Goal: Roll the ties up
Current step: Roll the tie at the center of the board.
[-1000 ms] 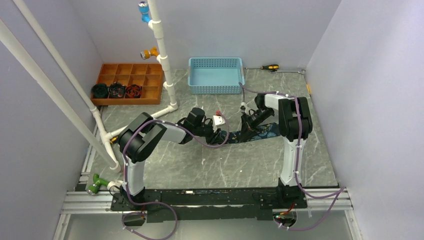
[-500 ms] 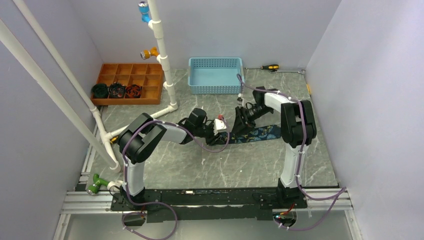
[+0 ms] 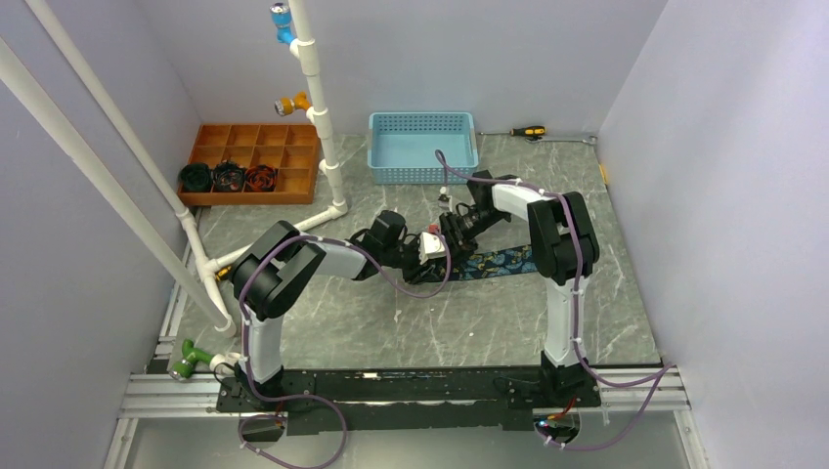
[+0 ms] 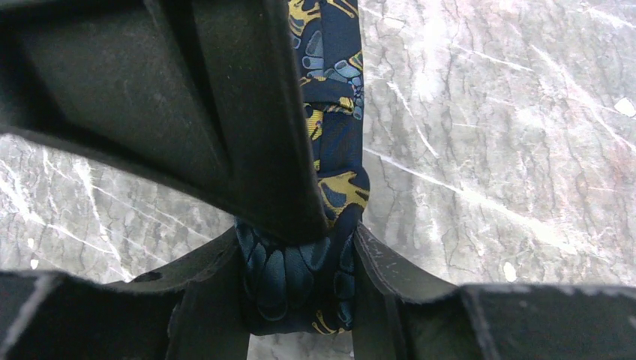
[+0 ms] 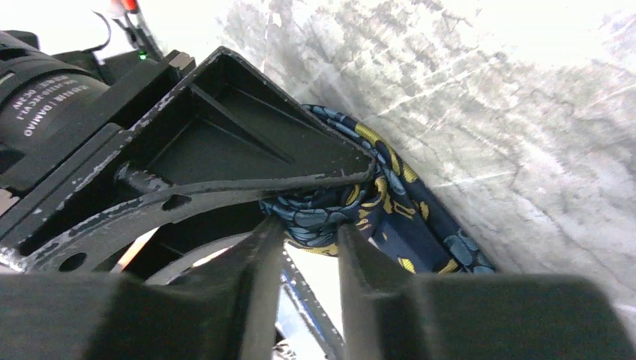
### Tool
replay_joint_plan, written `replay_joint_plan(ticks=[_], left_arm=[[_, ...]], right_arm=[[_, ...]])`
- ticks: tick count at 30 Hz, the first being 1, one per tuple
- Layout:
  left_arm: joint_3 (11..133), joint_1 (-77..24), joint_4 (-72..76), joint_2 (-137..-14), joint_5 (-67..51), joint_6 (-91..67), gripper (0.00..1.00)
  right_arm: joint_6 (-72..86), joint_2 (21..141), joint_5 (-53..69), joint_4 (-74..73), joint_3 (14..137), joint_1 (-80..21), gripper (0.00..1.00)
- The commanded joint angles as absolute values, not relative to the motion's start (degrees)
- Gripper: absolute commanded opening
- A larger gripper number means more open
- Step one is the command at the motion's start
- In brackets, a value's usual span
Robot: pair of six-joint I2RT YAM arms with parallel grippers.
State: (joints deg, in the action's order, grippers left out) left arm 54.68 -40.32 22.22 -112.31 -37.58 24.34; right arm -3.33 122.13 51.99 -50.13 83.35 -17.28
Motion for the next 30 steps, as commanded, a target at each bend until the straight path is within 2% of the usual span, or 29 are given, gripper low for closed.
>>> replay_joint_plan(ticks=[1,4,5,14,21,30], left_arm=[[52.5,-40.4,9.6,-115.9,-31.3,25.7,0.47],[52.4,-40.4,9.6,-115.7,-31.9,26.3,0.48],[52.4,-40.3,9.7,-115.7,-32.2,26.4,0.49],[54.8,-40.1,15.0,-115.1,-38.0,25.3,0.75],[59.1,-40.2,21.8,-117.1,-40.8,19.9,0.79],[65.0,-42.6,23.6,-121.8,-41.9,14.7,0.79]], right_arm=[[-4.8,123.8,48.3,-48.7,85.5,-16.9,0.23],[-5.3,124.7,45.2,-49.2,85.8,-16.9,0.01],[-5.2,125.1,44.2,-49.4,85.7,-16.8,0.0],[-5.4,126.7,40.0,-50.8,84.7,-14.4,0.0],[-7.2,126.9,35.8,-51.6,84.8,-13.1,0.0],[-10.0,124.7,31.0,-50.7,82.6,-13.6,0.0]])
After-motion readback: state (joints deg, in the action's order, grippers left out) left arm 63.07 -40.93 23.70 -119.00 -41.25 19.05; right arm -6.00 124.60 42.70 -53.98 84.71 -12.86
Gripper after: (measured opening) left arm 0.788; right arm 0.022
